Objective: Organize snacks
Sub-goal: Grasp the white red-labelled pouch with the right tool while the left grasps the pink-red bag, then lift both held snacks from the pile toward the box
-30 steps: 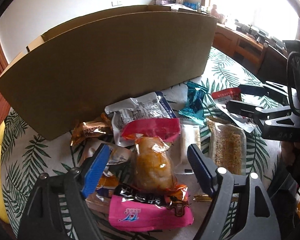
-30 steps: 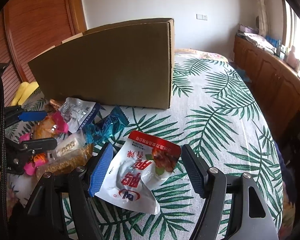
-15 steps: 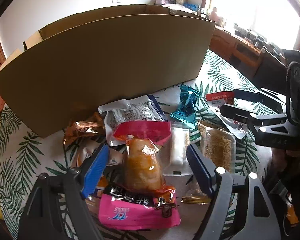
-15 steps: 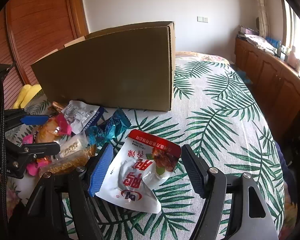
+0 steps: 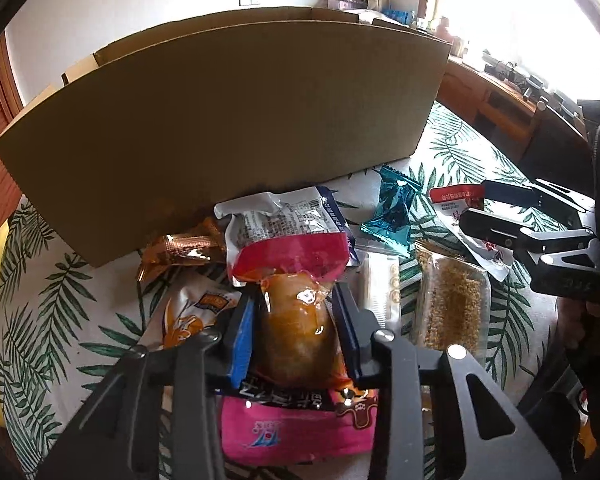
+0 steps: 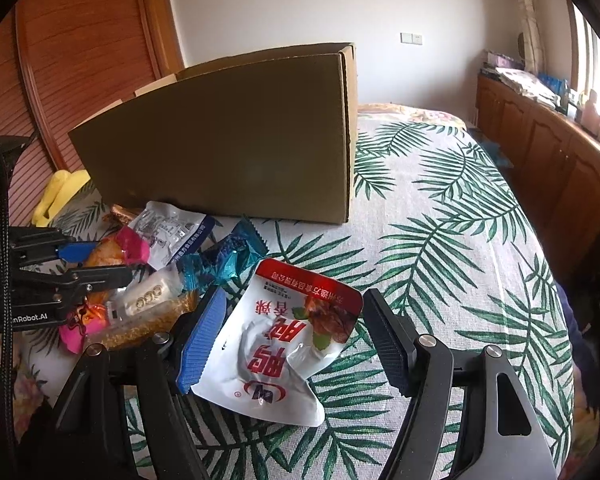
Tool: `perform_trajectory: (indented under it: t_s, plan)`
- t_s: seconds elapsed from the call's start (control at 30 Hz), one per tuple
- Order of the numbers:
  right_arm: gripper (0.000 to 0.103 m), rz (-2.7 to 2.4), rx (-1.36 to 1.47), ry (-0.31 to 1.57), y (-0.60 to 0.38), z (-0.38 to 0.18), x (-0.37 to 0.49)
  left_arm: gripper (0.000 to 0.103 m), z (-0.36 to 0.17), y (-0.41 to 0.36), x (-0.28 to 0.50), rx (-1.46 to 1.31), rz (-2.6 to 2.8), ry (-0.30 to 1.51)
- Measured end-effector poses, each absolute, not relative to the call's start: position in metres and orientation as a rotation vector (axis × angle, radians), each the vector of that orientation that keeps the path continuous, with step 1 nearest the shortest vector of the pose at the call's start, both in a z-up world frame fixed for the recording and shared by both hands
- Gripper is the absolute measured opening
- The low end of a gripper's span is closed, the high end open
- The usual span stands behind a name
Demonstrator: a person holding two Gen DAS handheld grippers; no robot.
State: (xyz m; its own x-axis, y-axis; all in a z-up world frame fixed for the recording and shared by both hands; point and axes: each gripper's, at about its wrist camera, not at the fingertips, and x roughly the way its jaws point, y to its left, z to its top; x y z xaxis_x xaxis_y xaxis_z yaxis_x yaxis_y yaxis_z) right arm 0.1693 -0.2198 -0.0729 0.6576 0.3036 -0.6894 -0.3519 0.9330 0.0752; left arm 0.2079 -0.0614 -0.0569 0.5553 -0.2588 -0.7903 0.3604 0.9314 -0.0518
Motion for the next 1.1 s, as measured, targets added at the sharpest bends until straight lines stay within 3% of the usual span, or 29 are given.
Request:
perform_trajectory:
  t_s: [0.9,1.1]
  plan:
    - [0.076,0.252,-0.193,0.875,-0.21,-0.087,0.174,0.033,-0.051,-0.001,0.188,-0.027,-0.437,0.752]
    - [0.069,0.274,-0.195,0.879,-0.209,-0.086,0.175,0.033,-0.053,0.003,0.186,-0.04,-0.452,0.749]
